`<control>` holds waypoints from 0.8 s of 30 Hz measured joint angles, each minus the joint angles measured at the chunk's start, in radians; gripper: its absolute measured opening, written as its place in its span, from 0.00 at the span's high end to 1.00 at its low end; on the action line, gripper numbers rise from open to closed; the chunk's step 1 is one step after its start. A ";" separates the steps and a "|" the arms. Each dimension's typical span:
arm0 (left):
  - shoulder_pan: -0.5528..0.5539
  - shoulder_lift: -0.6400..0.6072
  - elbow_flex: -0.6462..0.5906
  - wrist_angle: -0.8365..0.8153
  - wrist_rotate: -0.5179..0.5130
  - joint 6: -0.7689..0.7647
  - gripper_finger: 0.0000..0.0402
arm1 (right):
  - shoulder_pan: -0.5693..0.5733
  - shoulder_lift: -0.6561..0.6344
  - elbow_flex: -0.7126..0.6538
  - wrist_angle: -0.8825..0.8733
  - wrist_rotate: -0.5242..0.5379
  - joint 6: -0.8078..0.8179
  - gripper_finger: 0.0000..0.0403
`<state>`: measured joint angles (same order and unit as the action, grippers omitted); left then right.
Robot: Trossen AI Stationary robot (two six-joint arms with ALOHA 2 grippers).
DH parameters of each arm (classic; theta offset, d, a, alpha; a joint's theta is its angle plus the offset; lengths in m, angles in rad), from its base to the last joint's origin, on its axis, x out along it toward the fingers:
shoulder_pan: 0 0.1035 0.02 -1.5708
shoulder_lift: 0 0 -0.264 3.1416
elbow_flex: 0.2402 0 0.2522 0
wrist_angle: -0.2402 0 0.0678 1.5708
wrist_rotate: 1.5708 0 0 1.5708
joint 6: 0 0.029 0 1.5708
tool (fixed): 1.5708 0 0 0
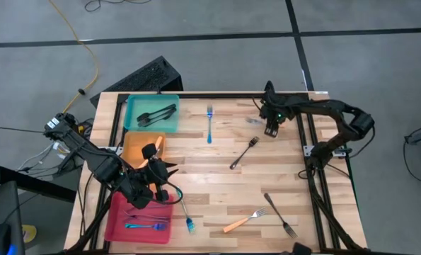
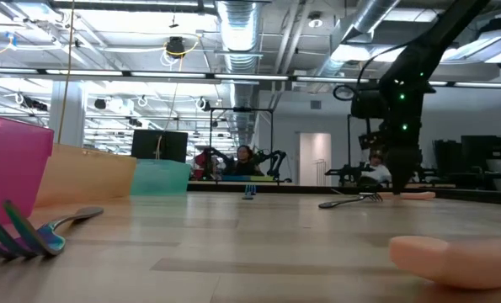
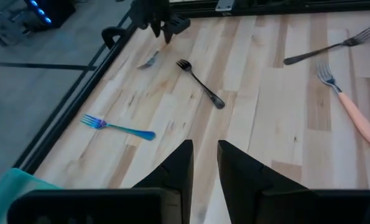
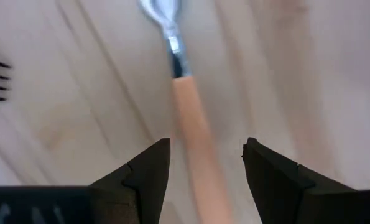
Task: Sort silverware by color (type)
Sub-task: Put the orange fork into the orange bin
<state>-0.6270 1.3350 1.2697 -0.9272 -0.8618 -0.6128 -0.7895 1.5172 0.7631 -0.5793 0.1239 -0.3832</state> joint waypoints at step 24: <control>0.000 0.000 0.000 0.008 0.016 -0.033 0.85 | 0.020 0.073 0.004 0.058 0.012 0.228 0.81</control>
<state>-0.6266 1.3350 1.2697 -0.9190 -0.8455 -0.6463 -0.7695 1.5902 0.7675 -0.5216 0.1362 -0.1548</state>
